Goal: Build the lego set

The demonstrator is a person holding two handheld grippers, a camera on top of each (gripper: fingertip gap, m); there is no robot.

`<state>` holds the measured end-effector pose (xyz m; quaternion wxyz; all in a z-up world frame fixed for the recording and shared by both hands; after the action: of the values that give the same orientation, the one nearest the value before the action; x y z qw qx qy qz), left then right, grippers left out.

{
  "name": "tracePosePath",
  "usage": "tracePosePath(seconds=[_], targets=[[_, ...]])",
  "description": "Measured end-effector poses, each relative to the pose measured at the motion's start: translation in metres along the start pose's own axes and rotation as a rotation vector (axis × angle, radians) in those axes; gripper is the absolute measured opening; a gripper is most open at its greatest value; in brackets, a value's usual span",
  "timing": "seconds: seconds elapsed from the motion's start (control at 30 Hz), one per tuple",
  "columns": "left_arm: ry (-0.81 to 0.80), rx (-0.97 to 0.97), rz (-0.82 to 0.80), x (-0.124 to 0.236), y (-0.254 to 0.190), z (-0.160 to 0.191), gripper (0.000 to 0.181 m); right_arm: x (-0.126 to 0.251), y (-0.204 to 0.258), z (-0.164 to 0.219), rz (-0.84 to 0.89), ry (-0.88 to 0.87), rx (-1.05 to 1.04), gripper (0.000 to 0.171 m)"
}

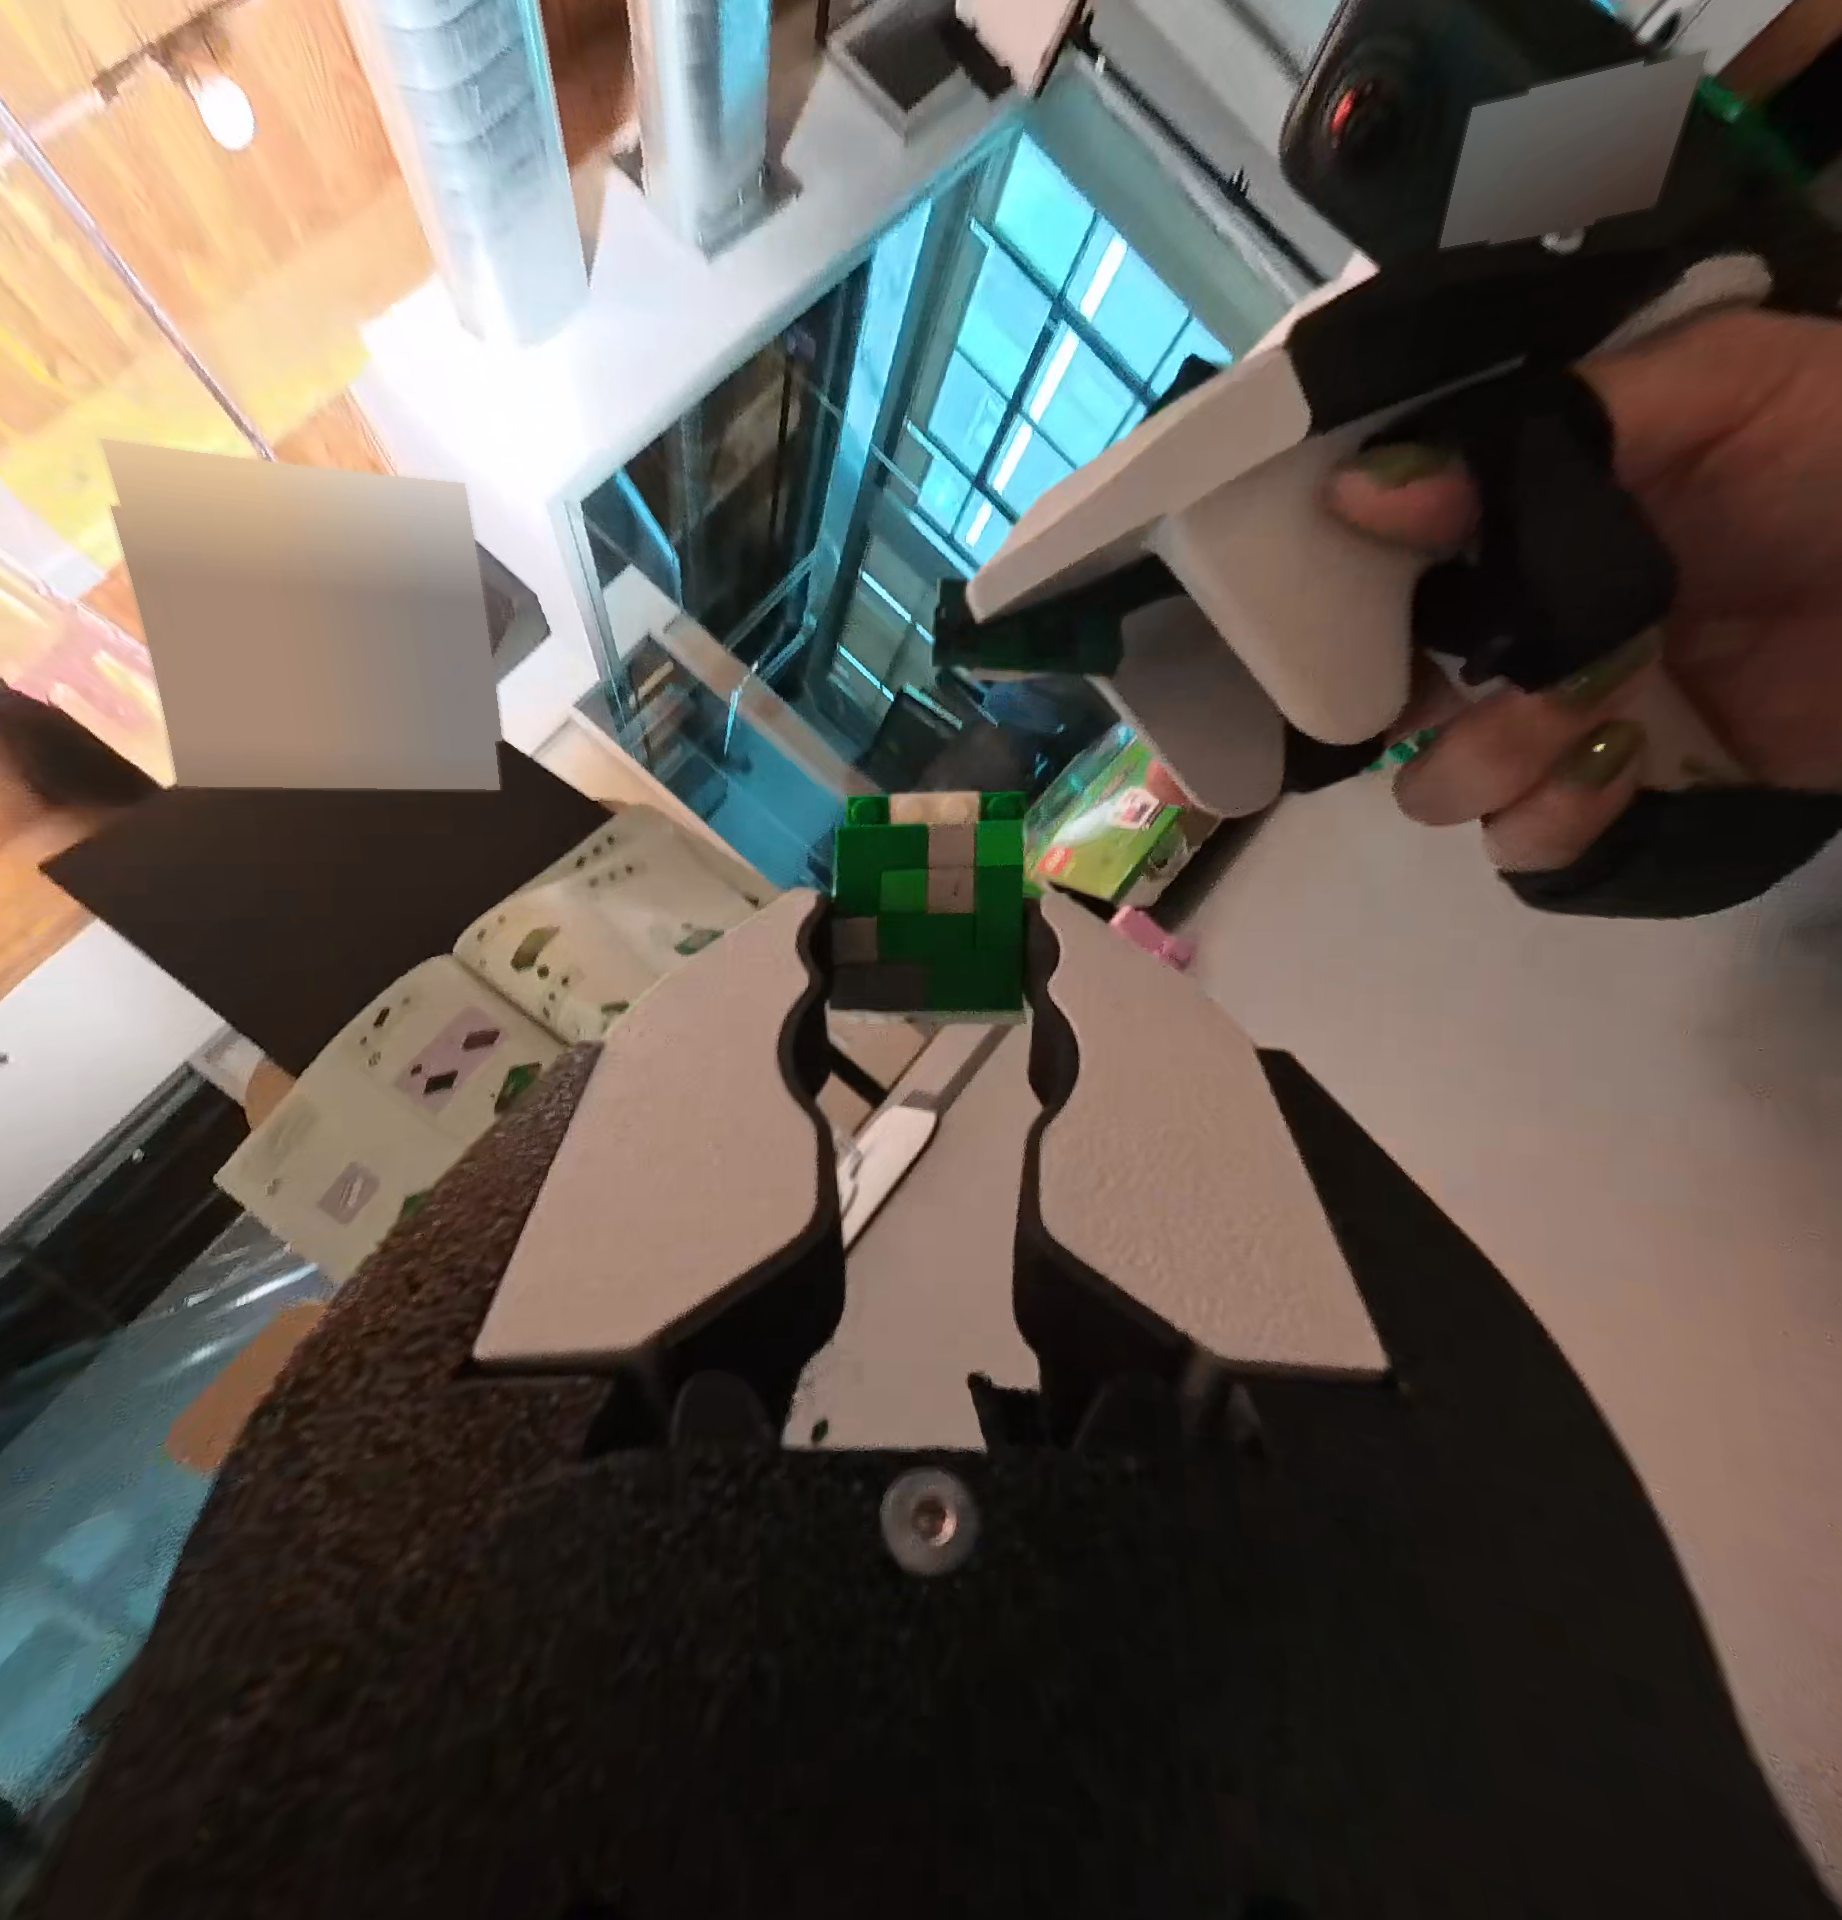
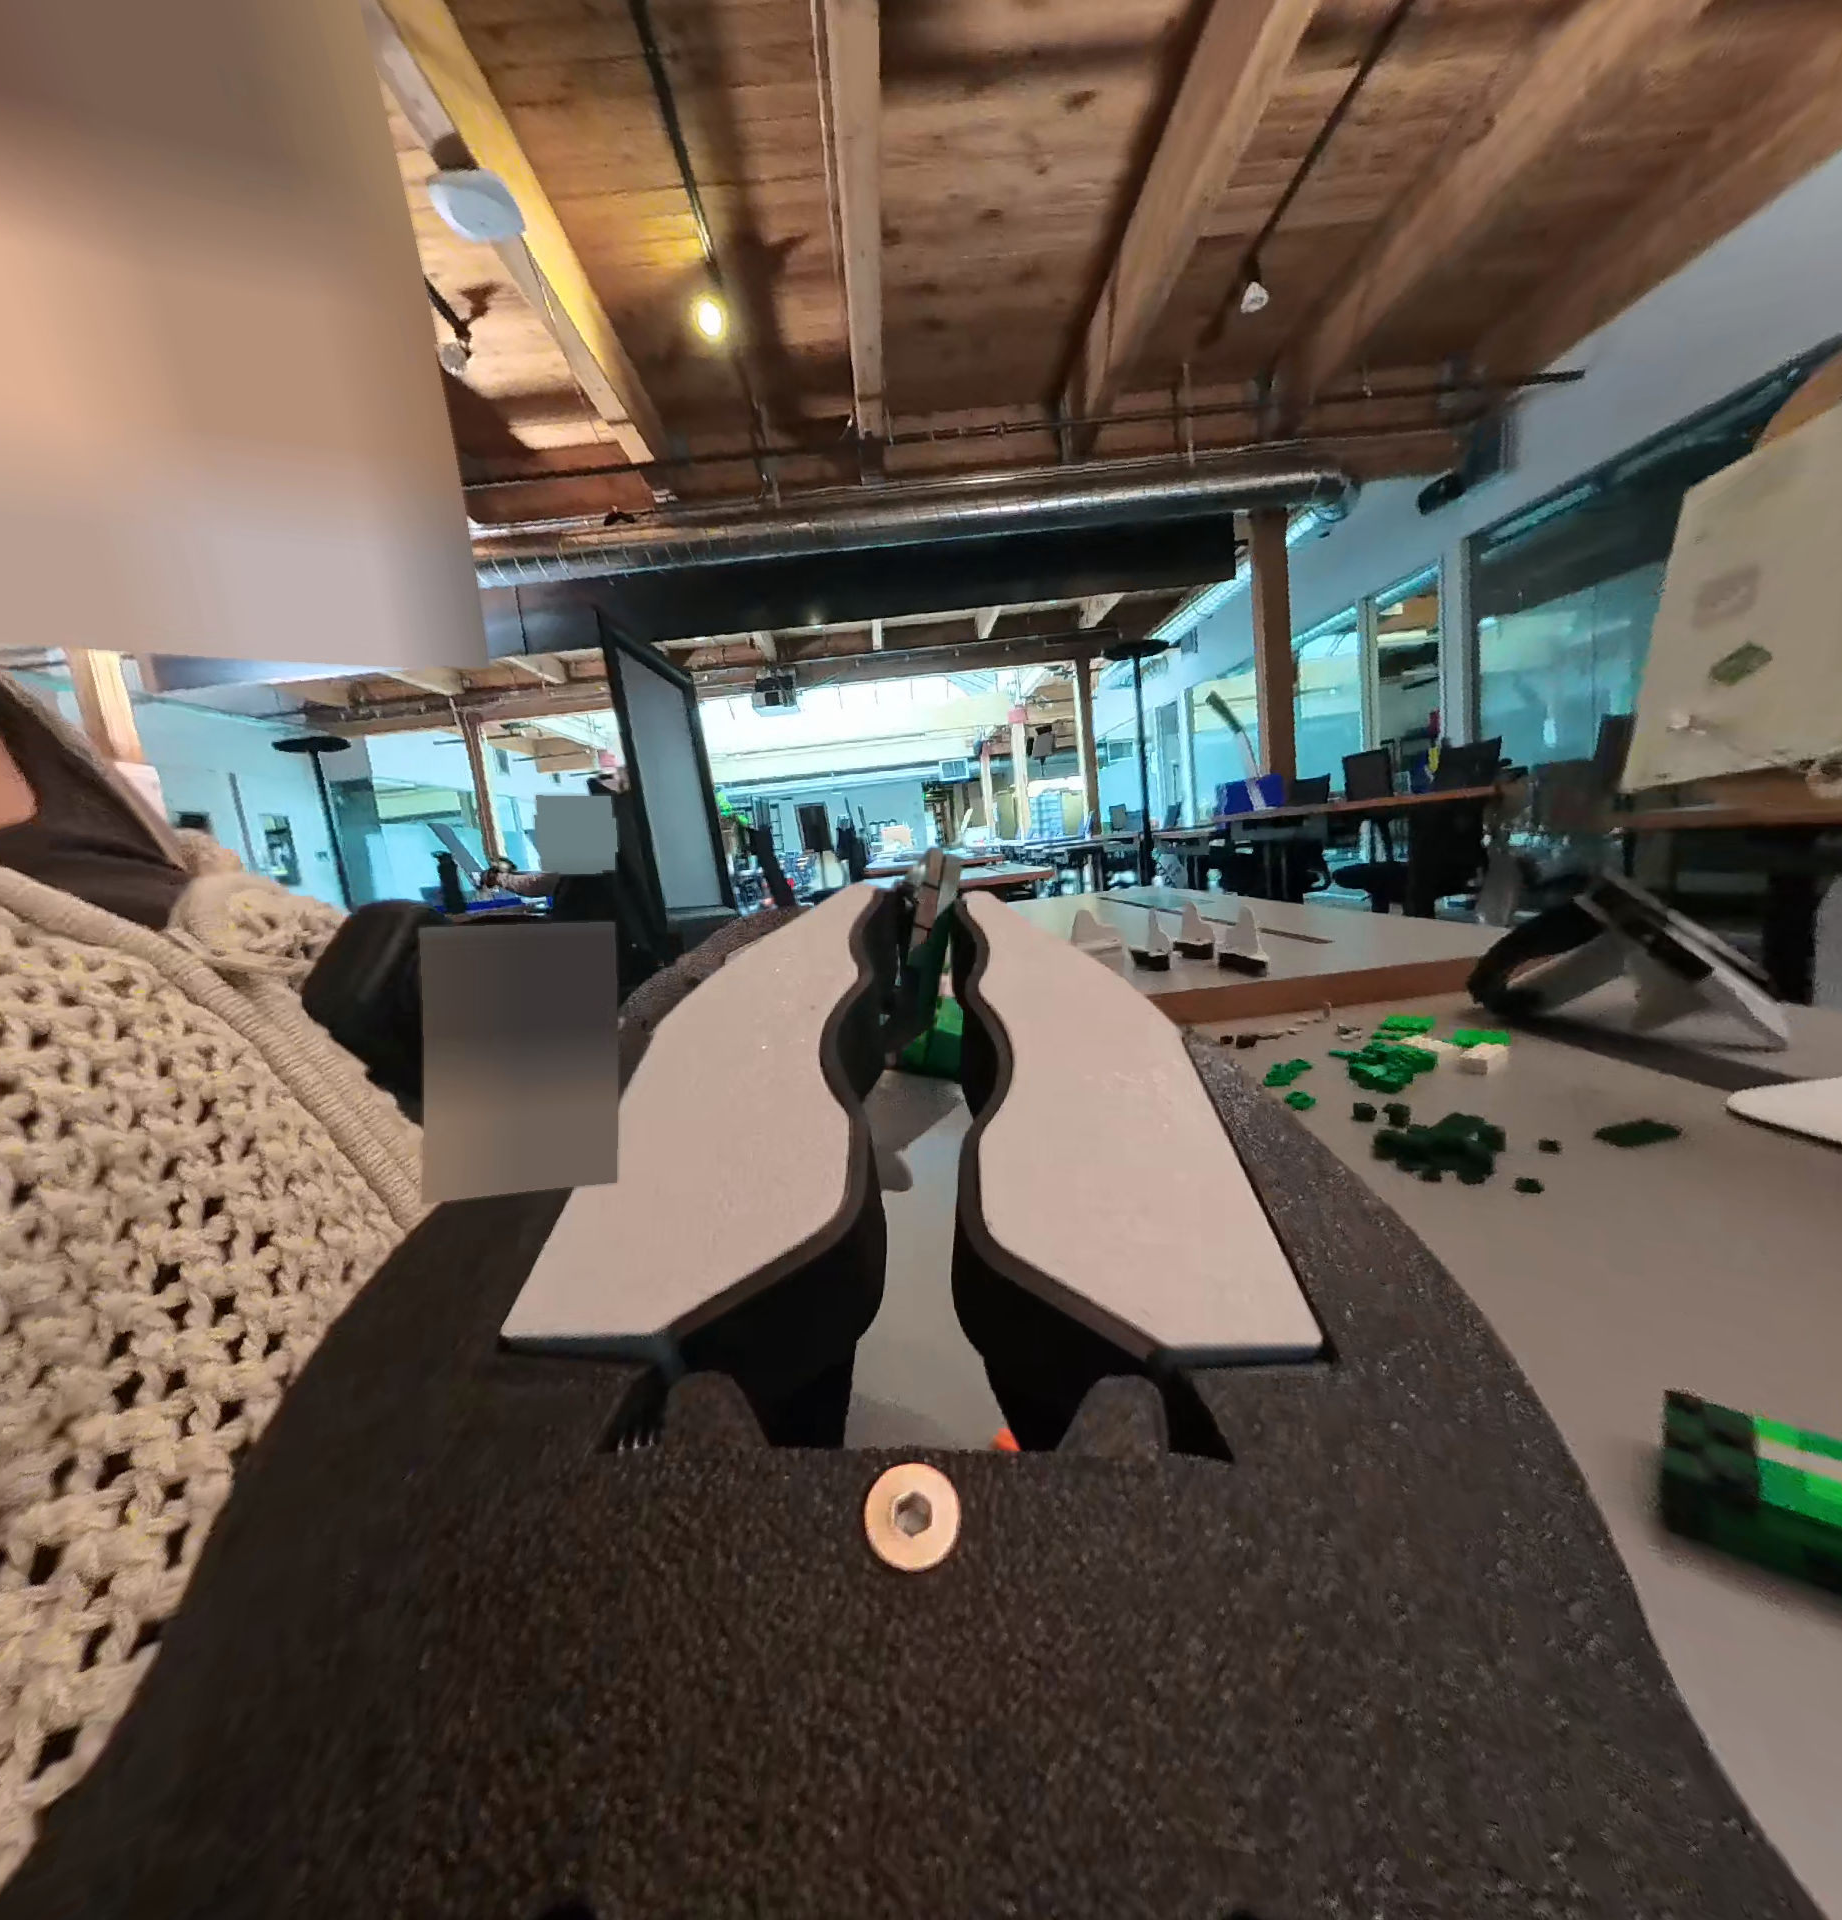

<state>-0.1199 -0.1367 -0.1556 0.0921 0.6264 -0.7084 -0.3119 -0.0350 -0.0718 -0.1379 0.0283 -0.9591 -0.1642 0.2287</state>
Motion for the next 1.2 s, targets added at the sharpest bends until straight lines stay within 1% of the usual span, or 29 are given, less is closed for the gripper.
tracePosePath(seconds=[0.07, 0.23, 0.4, 0.57, 0.67, 0.87, 1.0, 1.2], targets=[[-0.029, -0.008, 0.028, -0.002, -0.001, -0.001, 0.035, 0.0, -0.001, -0.001, 0.032, -0.001, 0.053, 0.009], [-0.028, 0.011, 0.074, -0.006, -0.005, 0.002, 0.035, -0.007, 0.001, 0.006, 0.036, 0.061, 0.09, 0.009], [-0.018, 0.035, 0.063, -0.006, -0.005, 0.005, 0.035, -0.013, 0.003, 0.012, 0.105, 0.142, 0.22, 0.009], [-0.004, 0.054, 0.054, -0.007, -0.007, 0.008, 0.035, -0.016, 0.003, 0.016, 0.167, 0.191, 0.285, 0.009], [0.004, 0.059, 0.04, -0.008, -0.007, 0.009, 0.035, -0.016, 0.0, 0.017, 0.212, 0.21, 0.292, 0.01], [0.013, 0.087, 0.041, -0.008, -0.01, 0.012, 0.035, -0.017, -0.002, 0.022, 0.247, 0.218, 0.26, 0.01], [0.009, 0.096, 0.047, -0.008, -0.013, 0.011, 0.035, -0.016, -0.004, 0.024, 0.295, 0.249, 0.294, 0.01], [0.0, 0.089, 0.029, -0.006, -0.012, 0.01, 0.035, -0.015, -0.003, 0.025, 0.289, 0.236, 0.253, 0.011]])
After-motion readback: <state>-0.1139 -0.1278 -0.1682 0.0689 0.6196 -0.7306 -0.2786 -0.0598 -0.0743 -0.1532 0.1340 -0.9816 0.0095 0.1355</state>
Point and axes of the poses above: each gripper's, where its closed fingertips meet, x back along the fingers, z out of its underside, y = z × x across the jaws, the point moved 5 cm from there along x, back along the fingers, and after that the axes turned 15 degrees about x, right-handed, at the moved point
